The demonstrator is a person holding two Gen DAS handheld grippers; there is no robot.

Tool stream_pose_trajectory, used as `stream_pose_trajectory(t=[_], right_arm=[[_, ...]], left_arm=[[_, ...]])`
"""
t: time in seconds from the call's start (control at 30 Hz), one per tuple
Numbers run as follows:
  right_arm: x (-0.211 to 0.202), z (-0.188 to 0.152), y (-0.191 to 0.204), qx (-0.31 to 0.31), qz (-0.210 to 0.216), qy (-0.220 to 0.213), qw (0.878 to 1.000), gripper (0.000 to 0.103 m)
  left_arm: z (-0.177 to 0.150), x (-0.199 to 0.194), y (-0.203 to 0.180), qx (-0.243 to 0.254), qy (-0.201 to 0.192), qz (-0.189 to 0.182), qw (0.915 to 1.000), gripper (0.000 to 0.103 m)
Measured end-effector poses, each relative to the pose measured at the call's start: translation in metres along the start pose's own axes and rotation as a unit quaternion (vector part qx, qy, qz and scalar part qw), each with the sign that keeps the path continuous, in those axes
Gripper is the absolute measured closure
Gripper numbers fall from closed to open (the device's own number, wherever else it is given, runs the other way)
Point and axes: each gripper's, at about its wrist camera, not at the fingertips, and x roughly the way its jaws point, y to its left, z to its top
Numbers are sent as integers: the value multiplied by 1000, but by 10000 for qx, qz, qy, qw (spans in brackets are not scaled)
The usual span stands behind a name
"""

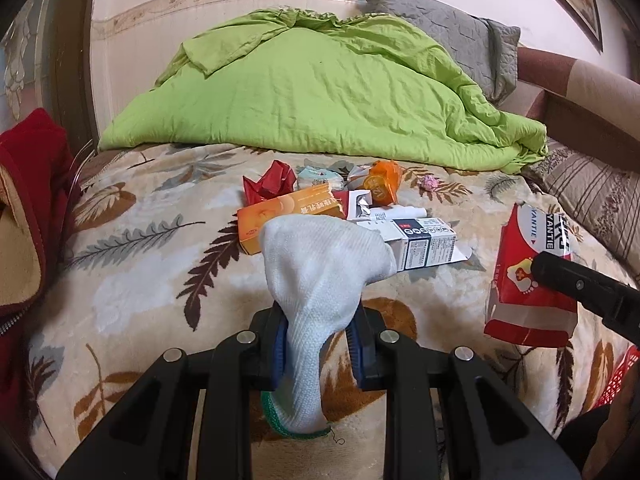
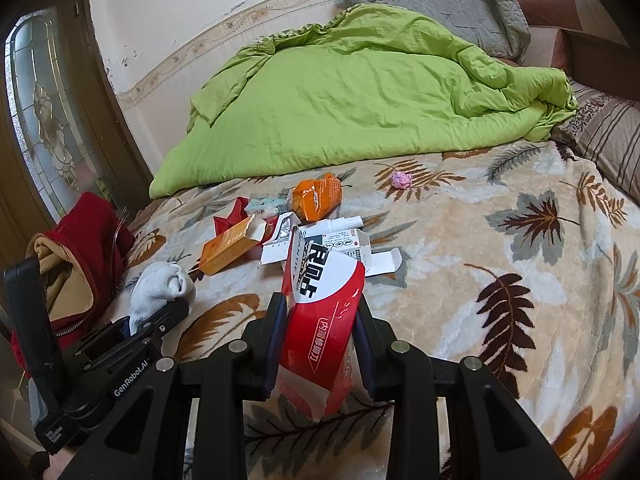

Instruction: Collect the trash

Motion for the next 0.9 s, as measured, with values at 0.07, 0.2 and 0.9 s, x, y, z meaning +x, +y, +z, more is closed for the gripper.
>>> stream_pose_trajectory(t=[0.07, 0.2, 0.9], right_arm=[[0, 0, 0, -4, -5, 16, 10000, 68], [1, -1, 2, -22, -20, 27, 10000, 68], [3, -1, 2, -23, -2, 43, 10000, 68]], left_arm=[[0, 0, -3, 70, -13, 46, 10000, 79], [0, 0, -5, 147, -31, 51, 9999, 79], [1, -3, -10, 268, -119, 181, 9994, 79]])
